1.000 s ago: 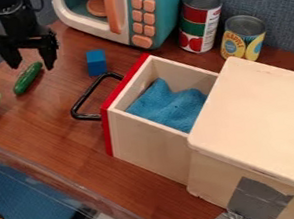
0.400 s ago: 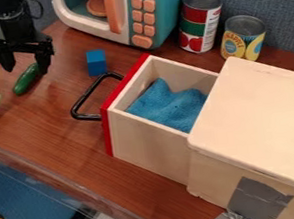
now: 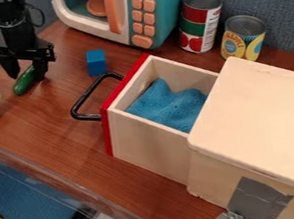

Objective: Put the green object in the drawer

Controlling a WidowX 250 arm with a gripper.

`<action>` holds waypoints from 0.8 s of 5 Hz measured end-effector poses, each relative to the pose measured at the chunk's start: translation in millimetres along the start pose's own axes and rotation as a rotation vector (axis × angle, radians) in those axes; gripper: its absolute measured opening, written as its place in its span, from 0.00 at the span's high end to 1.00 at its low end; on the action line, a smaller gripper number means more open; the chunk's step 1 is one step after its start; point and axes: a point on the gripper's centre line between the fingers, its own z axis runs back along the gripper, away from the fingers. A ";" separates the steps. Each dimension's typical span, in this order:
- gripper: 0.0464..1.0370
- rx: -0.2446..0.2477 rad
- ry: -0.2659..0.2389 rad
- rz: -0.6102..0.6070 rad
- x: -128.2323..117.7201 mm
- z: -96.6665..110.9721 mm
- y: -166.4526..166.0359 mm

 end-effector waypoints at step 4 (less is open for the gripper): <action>0.74 -0.193 -0.010 0.075 -0.7 86.5 -5.2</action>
